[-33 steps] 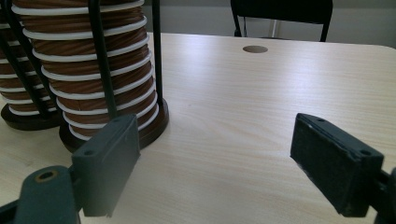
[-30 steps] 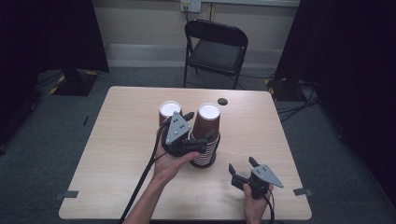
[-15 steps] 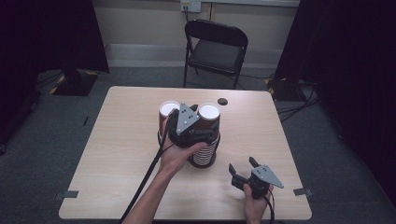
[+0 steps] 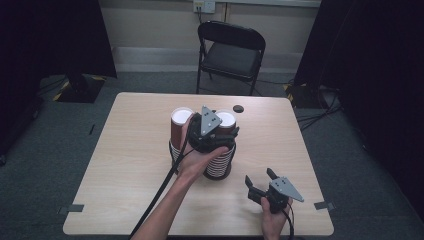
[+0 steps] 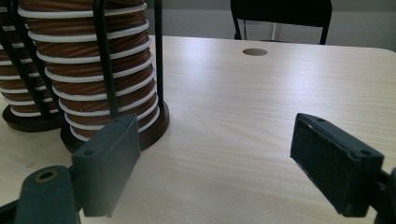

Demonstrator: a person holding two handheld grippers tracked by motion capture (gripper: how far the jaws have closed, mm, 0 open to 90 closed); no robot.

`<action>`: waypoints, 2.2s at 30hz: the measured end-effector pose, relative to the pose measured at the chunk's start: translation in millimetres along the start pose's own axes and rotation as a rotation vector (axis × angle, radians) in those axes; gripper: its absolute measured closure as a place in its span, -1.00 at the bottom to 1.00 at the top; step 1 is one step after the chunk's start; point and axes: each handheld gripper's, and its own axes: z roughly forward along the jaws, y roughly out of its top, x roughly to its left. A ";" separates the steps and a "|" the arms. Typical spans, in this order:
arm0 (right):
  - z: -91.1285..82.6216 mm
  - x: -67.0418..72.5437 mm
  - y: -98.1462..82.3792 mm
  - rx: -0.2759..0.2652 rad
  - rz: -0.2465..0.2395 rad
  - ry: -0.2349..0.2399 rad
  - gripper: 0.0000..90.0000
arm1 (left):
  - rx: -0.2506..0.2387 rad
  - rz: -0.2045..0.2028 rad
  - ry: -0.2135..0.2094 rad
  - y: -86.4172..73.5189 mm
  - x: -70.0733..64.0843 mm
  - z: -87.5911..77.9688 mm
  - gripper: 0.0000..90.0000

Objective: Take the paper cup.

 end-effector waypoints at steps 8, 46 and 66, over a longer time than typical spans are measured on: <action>-0.2 0.1 -0.1 -0.002 0.000 -0.001 -0.66 | 0.060 -0.004 0.007 -1.8 1.5 6.0 -0.56; -0.7 -0.7 -0.3 -0.007 0.006 0.003 -0.66 | -0.141 -0.061 -0.024 10.0 10.9 -15.8 -0.52; 0.0 0.0 0.0 -0.001 -0.001 0.003 -0.63 | -0.270 -0.112 -0.019 22.7 21.7 -37.4 -0.51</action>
